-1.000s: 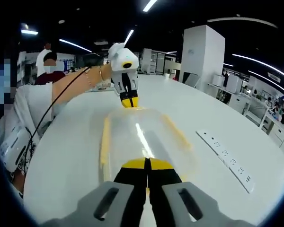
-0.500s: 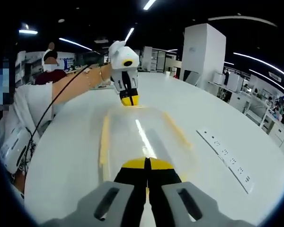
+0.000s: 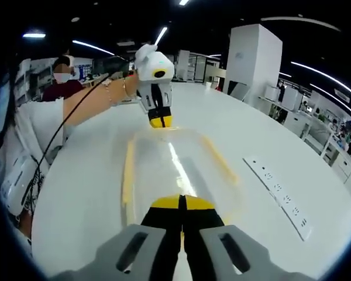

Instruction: Snap each plastic latch of the storage box into its locked position after aligning the lid with the box until every specified latch is closed and the lid sits flush.

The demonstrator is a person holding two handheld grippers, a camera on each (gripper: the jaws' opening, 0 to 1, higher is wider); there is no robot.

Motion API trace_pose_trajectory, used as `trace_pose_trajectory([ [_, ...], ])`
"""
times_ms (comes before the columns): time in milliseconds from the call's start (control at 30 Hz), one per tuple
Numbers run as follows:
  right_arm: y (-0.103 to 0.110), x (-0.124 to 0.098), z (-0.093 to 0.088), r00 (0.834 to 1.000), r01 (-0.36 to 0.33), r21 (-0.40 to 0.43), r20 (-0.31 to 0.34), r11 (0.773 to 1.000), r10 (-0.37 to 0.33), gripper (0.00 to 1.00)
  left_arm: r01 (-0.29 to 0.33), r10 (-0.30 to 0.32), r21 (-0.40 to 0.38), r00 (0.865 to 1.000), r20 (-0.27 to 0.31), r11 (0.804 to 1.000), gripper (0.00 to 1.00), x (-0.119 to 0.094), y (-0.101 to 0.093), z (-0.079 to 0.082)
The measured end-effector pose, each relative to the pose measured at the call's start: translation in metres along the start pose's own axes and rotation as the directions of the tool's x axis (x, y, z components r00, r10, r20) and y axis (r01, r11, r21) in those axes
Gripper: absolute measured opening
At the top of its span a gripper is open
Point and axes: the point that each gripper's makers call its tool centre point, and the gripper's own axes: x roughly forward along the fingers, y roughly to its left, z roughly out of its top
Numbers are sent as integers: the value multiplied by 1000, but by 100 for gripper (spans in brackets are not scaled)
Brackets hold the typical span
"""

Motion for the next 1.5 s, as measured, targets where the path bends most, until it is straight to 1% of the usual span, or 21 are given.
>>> trace_pose_trajectory([
  [33,0,0,-2,1000,4,-4,-3,1000,-4,0,17,-17,-3,999,-48,1000,0,1,-2,-10],
  [100,-1,1,-2,1000,3,-3,-7,1000,-3,0,22,-22,14,999,-35,1000,0,0,-12,-7],
  [233,0,4,-2,1000,11,-13,-29,1000,-11,0,29,-29,6,999,-13,1000,0,-4,-6,-7],
  [300,0,3,-2,1000,14,-10,-28,1000,-15,0,-7,7,27,1000,-5,1000,0,0,-13,-9],
  [333,-1,4,-2,1000,18,-6,-24,1000,-18,0,65,-64,-44,998,17,997,0,-2,-12,-8],
  [367,-1,3,-2,1000,21,0,-20,1000,-21,0,68,-66,-77,997,28,995,0,-3,-8,-8],
  [433,0,2,-1,999,27,10,-22,1000,-26,0,-3,4,-34,1000,16,999,0,-8,5,-6],
  [467,0,2,-1,999,28,16,-29,999,-28,0,-48,48,-23,999,-25,999,0,-12,12,-11],
  [500,0,1,0,999,34,22,-36,999,-33,0,-88,86,-24,993,-77,996,0,-15,14,-18],
  [567,1,2,0,998,46,20,-55,999,-45,0,-190,182,-55,976,-122,980,0,-28,32,-25],
  [600,1,2,1,997,49,19,-65,999,-48,0,-224,219,-47,971,-92,973,0,-33,38,-19],
  [633,1,2,1,996,52,14,-75,999,-51,0,-223,219,-69,974,-60,972,0,-38,35,-11],
  [700,2,2,1,994,56,-11,-96,998,-56,0,-218,223,-78,972,69,973,0,-46,35,17],
  [800,1,2,2,992,59,-12,-111,998,-60,0,-152,175,-115,958,226,982,0,-48,17,58],
  [900,0,1,2,991,74,14,-112,997,-72,0,-87,125,-136,946,300,987,1,-39,-1,79],
  [1067,2,1,3,986,100,-47,-132,994,-105,0,-67,101,-143,965,243,987,0,-5,-18,78],
  [1200,4,4,6,984,34,-79,-171,996,-47,0,-61,100,-182,972,212,981,0,13,-26,72],
  [1267,-7,8,16,985,51,-110,-158,993,-68,0,-56,107,-211,966,235,976,0,11,-25,75],
  [1333,-17,14,36,991,54,-183,-111,982,-75,0,-57,107,-209,966,234,976,0,12,-25,74],
  [1400,-41,21,60,990,97,-226,-75,969,-117,0,-62,114,-221,966,233,973,0,12,-24,74],
  [1500,-68,35,66,980,116,-261,-127,958,-153,0,-80,131,-221,964,231,972,0,12,-25,73],
])
